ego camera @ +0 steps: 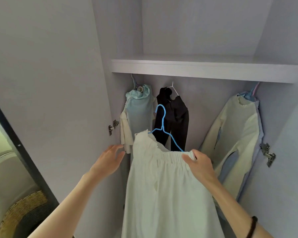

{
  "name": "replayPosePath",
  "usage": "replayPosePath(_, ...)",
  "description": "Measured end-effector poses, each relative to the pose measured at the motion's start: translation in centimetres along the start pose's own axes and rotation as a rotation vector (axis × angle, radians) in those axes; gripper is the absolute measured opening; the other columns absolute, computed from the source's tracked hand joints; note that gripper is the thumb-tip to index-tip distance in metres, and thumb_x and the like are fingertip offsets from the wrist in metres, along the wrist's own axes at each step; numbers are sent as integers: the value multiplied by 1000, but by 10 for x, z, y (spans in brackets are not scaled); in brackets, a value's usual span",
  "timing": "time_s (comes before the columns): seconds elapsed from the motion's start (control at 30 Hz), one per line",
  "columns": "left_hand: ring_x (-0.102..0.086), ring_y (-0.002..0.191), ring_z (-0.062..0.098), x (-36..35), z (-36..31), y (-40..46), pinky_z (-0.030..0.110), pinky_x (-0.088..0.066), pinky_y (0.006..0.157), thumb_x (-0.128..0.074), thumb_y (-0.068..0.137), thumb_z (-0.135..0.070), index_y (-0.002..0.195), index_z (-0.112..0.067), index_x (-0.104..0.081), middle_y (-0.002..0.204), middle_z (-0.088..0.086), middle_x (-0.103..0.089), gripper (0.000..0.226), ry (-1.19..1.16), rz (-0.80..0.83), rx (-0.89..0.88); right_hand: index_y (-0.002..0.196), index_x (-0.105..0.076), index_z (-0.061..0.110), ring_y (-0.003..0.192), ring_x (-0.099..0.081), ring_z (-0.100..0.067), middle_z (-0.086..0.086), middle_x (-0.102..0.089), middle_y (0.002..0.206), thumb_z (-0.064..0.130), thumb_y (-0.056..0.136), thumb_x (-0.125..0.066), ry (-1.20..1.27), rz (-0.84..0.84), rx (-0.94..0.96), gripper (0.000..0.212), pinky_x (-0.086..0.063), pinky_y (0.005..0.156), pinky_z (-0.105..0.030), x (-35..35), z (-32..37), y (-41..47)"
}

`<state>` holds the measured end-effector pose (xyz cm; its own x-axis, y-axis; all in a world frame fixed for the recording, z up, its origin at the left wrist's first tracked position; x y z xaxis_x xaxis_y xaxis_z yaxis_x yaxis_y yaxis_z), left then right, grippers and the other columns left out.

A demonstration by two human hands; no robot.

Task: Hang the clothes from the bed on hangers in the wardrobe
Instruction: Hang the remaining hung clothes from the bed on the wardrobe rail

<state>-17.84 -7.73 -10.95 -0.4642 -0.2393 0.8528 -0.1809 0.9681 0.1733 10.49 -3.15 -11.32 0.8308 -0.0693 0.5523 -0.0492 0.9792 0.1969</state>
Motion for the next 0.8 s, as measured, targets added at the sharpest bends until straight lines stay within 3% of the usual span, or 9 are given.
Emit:
replayPosePath(0.23,-44,124,28,21,-1,103,36,-33,105,-44,96,-19,129,-9,-50,135,10,-46,35,40,-170,-126,64,-29,20,58,-30,-7,6,-32,64,17,94,-47,100,13,-99,35,-25,52,-21,-63,-3,88)
replayPosePath(0.33,-31,134,28,37,-8,152,35,-23,109,-45,96,-21,135,-11,-44,145,11,-34,40,80,-264,-138,72,-33,23,68,-35,-6,11,-32,71,19,96,-44,151,42,-94,27,-28,57,-17,-83,6,132)
replayPosePath(0.4,-23,139,27,47,-14,179,43,-16,113,-44,96,-25,140,-14,-38,150,12,-28,45,151,-333,-170,79,-39,19,78,-40,-8,9,-39,78,19,97,-45,169,25,-80,18,-33,62,-15,-90,14,160)
replayPosePath(0.5,-3,144,23,61,-22,212,46,-2,114,-40,97,-32,146,-25,-22,156,6,-10,52,250,-336,-180,101,-50,10,84,-48,-10,0,-52,95,21,96,-47,191,-21,-54,12,-42,74,-24,-102,23,197)
replayPosePath(0.67,3,144,27,81,-31,260,47,-1,114,-38,98,-32,148,-28,-9,157,7,-1,58,319,-349,-193,85,-50,5,76,-53,-22,0,-51,75,17,91,-51,253,-59,-78,13,-46,74,-42,-129,29,239)
replayPosePath(0.8,4,143,29,98,-36,296,47,-2,113,-38,98,-31,148,-26,-5,156,9,1,60,367,-390,-195,87,-51,4,81,-55,-28,-8,-55,84,16,90,-53,263,-131,-57,12,-47,75,-43,-147,37,263)
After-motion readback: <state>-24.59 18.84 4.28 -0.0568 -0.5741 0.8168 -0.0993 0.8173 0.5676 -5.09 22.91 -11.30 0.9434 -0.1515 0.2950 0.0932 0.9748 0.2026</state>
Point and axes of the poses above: each hand's wrist, its own y-axis towards the middle knuckle, its own x-axis out of the back of the hand, z = x × y, the point moved 1 cm from there along y, towards the middle knuckle
